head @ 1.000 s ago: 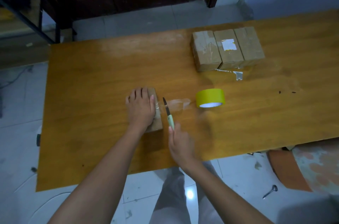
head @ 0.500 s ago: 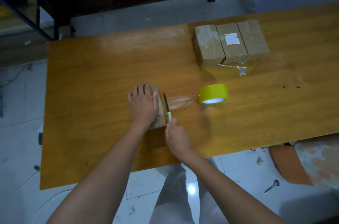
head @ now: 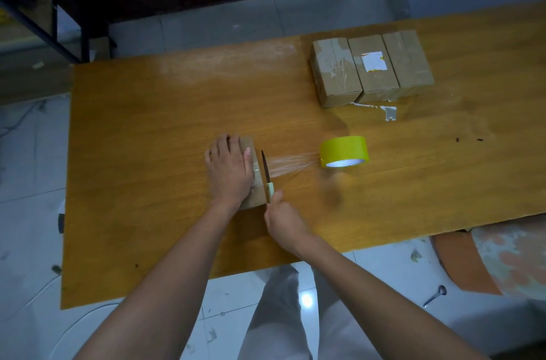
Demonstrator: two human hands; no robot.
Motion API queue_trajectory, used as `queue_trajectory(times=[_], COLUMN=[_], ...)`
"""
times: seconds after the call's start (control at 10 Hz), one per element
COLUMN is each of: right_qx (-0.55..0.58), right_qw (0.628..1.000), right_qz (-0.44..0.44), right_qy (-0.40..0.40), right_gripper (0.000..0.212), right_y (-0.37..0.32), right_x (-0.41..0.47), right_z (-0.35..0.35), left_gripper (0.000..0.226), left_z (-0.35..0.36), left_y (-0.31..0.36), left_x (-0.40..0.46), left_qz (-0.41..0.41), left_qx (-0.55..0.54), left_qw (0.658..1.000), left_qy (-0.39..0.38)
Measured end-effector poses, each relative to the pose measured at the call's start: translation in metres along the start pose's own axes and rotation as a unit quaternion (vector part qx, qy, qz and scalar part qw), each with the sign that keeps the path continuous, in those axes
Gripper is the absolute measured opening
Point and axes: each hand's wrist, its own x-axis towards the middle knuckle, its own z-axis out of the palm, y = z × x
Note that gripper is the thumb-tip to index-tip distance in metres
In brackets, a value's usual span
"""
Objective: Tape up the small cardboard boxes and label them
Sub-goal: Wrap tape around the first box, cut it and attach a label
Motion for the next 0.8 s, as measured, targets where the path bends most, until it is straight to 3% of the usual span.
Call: queue_trajectory(times=[0.1,0.2,0.3,0.5,0.7,0.8], right_qx=[-0.100,-0.091,0.004,0.037,-0.081,0.014], right_qw=[0.992,0.995,0.999,0.998,0.995,1.000], right_qz=[-0.052,-0.038,0.031,0.029,-0.044,0.006], right_qy=[0.052,0.026,-0.008,-0.038,0.026,-0.013], right_gripper=[0.046,0.048,0.040,0.043,0.049,0.044], right_y=[-0.001,-0.001,-0.007,-0.007,-0.005,-0.006], right_x=[-0.004,-0.004,0.000,0.001,-0.005,-0.007], right_z=[0.006,0.007,0.001,-0.004,-0.001,0.003], left_gripper=[0.043,0.046,0.048,0.049,0.047,0.047], left_z=[-0.002,-0.003,-0.002,0.002,0.005,0.004], left_y=[0.001,0.003,0.002,0.001,0.000,0.001], left_x=[-0.001,-0.001,-0.002,-0.001,0.000,0.001], left_qz=[-0.008,-0.018,-0.022,-0.026,-0.030,-0.030], left_qx=[-0.009,-0.013,-0.020,-0.023,-0.023,-0.016], left_qw=[1.000,1.000,1.000,0.999,0.999,0.999], left_qy=[0.000,-0.001,0.003,0.011,0.019,0.020])
